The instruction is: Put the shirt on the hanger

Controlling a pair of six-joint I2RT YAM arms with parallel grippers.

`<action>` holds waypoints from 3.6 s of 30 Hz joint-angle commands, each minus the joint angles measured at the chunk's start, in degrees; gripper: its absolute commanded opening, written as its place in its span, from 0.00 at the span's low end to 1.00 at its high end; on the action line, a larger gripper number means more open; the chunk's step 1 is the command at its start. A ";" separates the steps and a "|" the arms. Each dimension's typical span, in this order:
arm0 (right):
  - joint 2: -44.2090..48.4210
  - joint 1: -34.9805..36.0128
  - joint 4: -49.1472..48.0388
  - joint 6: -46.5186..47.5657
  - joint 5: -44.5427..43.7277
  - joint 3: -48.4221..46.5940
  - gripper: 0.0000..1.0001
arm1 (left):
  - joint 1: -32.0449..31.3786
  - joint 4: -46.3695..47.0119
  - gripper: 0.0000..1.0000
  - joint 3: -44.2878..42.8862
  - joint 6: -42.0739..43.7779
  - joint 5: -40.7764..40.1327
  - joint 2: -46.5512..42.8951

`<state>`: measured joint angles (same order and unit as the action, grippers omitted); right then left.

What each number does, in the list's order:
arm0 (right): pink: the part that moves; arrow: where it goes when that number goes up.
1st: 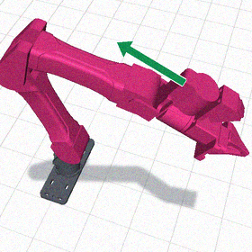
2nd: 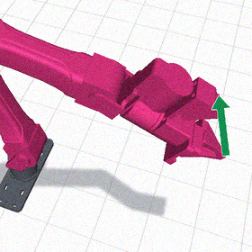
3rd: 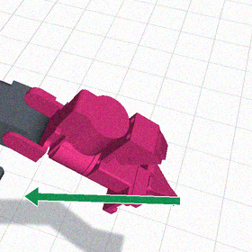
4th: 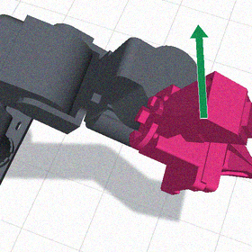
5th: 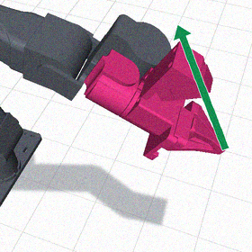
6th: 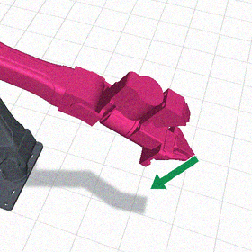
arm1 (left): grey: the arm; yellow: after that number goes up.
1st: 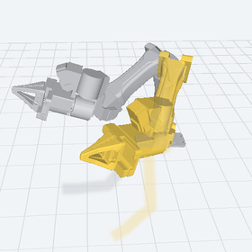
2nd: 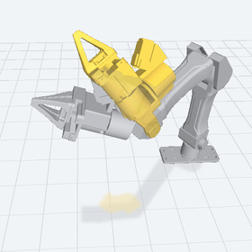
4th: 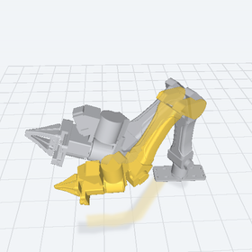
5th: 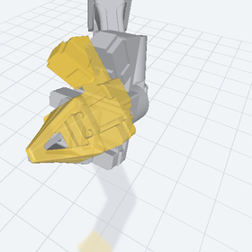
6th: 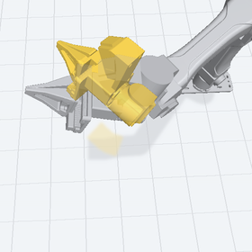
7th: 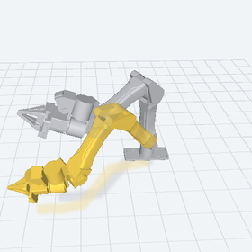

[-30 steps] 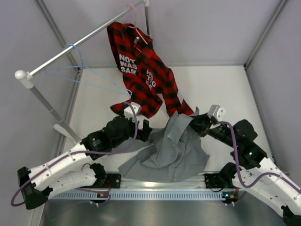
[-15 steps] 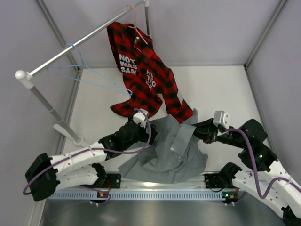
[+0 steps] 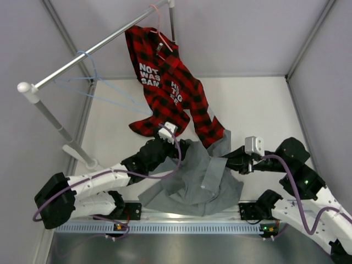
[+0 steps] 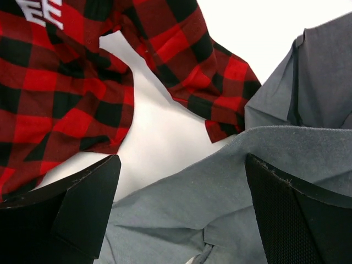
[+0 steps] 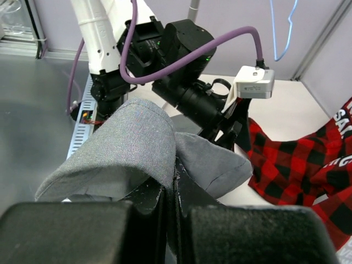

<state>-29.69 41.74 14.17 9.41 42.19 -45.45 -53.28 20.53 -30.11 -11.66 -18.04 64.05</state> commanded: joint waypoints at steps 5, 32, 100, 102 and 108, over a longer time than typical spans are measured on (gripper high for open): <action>0.69 0.01 1.12 2.10 4.74 -3.85 0.00 | 0.19 4.61 0.92 -0.21 8.84 17.29 0.37; -15.91 0.98 -2.58 -0.97 -23.18 -5.52 0.00 | 2.29 -44.42 0.00 -1.27 -43.76 -50.42 -15.53; -55.83 15.13 -1.69 -14.07 -42.55 -31.10 0.72 | 4.50 -10.08 0.00 8.48 -13.47 6.00 -24.94; -54.77 15.22 -2.30 -14.33 -41.50 -32.24 0.78 | 4.50 -8.50 0.00 9.97 -15.75 6.61 -26.08; -56.52 15.13 -1.10 -13.81 -33.15 -42.24 0.75 | 4.50 -3.32 0.00 14.37 -22.60 7.50 -28.45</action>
<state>-87.18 55.88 13.89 -4.16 3.60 -79.40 -48.53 9.98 -17.39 -29.93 -11.99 36.95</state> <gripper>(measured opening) 0.759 0.036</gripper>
